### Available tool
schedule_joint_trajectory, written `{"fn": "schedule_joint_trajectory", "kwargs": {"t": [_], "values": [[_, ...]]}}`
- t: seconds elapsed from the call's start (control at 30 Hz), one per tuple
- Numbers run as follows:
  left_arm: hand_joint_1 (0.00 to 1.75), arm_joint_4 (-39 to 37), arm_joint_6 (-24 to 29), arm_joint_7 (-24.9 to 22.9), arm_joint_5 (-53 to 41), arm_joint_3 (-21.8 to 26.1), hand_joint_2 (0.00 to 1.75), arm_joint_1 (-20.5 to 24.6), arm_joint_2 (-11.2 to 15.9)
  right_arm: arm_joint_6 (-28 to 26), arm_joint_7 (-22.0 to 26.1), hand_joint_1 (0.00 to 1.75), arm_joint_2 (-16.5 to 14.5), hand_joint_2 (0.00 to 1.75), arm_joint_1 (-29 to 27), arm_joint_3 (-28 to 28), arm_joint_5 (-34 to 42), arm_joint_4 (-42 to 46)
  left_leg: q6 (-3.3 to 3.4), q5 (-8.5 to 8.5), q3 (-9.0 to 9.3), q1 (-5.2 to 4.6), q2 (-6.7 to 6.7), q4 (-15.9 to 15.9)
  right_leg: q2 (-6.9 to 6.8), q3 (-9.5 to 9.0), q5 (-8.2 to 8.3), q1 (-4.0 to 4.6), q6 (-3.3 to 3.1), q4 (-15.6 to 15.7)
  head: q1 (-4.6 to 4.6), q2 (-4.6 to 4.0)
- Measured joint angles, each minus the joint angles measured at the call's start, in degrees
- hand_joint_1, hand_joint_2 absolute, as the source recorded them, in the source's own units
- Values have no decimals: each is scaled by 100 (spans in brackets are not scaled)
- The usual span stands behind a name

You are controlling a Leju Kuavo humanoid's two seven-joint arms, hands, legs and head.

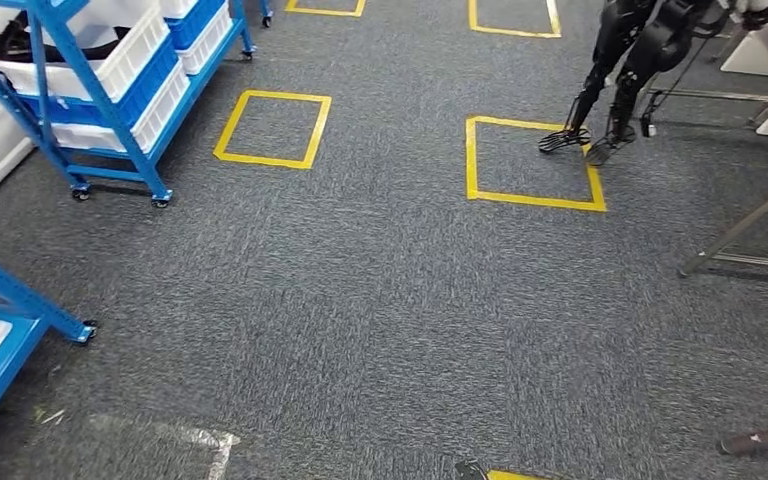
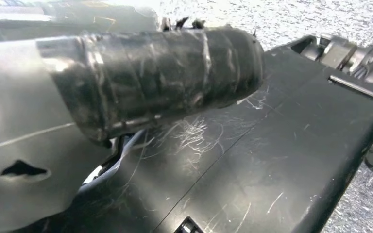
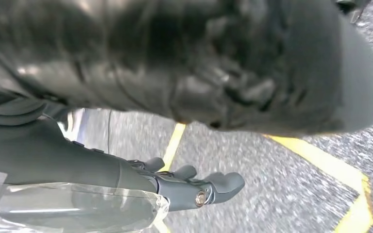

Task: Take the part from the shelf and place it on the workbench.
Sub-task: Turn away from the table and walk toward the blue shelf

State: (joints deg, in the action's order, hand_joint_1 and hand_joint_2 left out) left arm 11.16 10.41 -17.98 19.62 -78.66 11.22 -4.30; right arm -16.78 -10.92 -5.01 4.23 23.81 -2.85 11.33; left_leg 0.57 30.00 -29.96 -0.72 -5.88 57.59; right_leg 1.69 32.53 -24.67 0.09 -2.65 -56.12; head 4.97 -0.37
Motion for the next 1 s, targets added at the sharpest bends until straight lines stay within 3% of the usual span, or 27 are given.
{"fn": "schedule_joint_trajectory", "kwargs": {"t": [0.07,0.13,0.17,0.2,0.23,0.3,0.37,0.43,0.47,0.53,0.6,0.63,0.67,0.7,0.77,0.83,0.9,0.97,1.0], "values": [[0,-2,-23,-1,-30,0,0,9,13,91,-6,0,5,0,5,61,-61,3,-107,211,-215,5,346,475,-154,-180,-13,-59,39,183,43,0],[0,-2,-34,-2,-84,0,0,44,29,158,-22,0,4,0,-7,119,-73,3,-231,397,-548,67,473,1099,-337,-275,-81,-113,91,196,60,0],[0,-3,-43,-4,-114,0,0,57,37,179,-34,0,0,0,-13,145,-67,3,-286,367,-623,99,489,1222,-427,-311,-129,-145,128,175,60,0],[0,-4,-68,-10,-141,-1,0,61,48,197,-45,0,-8,0,-15,165,-55,3,-340,231,-599,132,512,1142,-510,-342,-180,-182,167,140,59,0],[0,-5,-106,-22,-165,-1,0,53,59,209,-58,0,-16,0,-12,179,-41,3,-395,10,-483,168,561,871,-582,-364,-236,-222,214,88,59,0],[0,-7,-193,-51,-215,-3,0,25,72,207,-105,0,-21,0,2,198,-19,2,-485,-277,-227,178,794,256,-698,-377,-351,-259,327,-39,88,0],[0,-8,-232,-70,-265,-4,0,10,68,186,-183,0,-17,0,8,230,-19,1,-373,-269,-160,138,929,36,-811,-364,-423,-224,422,-123,107,0],[0,-8,-237,-72,-300,-4,0,12,65,181,-239,0,-20,0,12,259,-18,2,-174,-240,-200,121,824,55,-935,-379,-452,-203,466,-140,75,0],[0,-8,-240,-72,-311,-4,0,10,65,191,-251,0,-22,0,20,266,-14,4,-117,-239,-206,123,759,55,-916,-386,-491,-216,483,-164,52,0],[0,-8,-261,-70,-333,-4,0,17,62,214,-248,0,-25,0,38,271,-1,7,-26,-246,-199,126,643,52,-644,-268,-709,-237,491,-458,30,0],[0,-8,-287,-64,-351,-4,0,27,59,229,-218,0,-26,0,32,280,14,8,39,-247,-200,117,528,49,-314,114,-1066,-202,446,-1226,-3,0],[0,-8,-296,-60,-356,-4,0,30,57,232,-203,0,-26,0,19,287,21,8,61,-245,-200,103,453,50,-249,336,-1182,-172,415,-1625,-12,0],[0,-8,-301,-54,-358,-4,0,30,56,236,-191,0,-26,0,7,295,27,8,77,-241,-193,87,372,51,-219,504,-1197,-142,380,-1879,-17,0],[0,-8,-304,-46,-360,-4,0,30,52,237,-184,0,-26,0,-2,304,30,8,87,-235,-180,71,284,51,-202,576,-1093,-115,338,-1912,-16,0],[0,-8,-311,-32,-365,-4,0,31,37,239,-175,0,-26,0,-4,319,39,8,97,-219,-135,46,105,52,-99,441,-612,-62,228,-1351,-17,0],[0,-8,-320,-20,-378,-4,0,40,10,244,-169,0,-23,0,-4,325,49,6,88,-201,-145,39,-49,59,211,201,-245,-40,128,-662,-1,0],[0,-8,-325,-20,-390,-4,0,56,-6,248,-159,0,-26,0,-7,336,57,5,46,-209,-207,72,-191,60,385,104,-205,-25,116,-392,1,0],[0,-8,-326,-16,-405,-4,0,65,-3,250,-152,0,-34,0,-3,352,65,6,-16,-223,-244,95,-292,48,244,58,-210,-40,133,-287,-13,0],[0,-8,-327,-14,-413,-4,0,63,0,249,-150,0,-36,0,0,356,72,6,-45,-190,-264,79,-194,90,162,18,-205,-58,123,-243,-10,0]]}}
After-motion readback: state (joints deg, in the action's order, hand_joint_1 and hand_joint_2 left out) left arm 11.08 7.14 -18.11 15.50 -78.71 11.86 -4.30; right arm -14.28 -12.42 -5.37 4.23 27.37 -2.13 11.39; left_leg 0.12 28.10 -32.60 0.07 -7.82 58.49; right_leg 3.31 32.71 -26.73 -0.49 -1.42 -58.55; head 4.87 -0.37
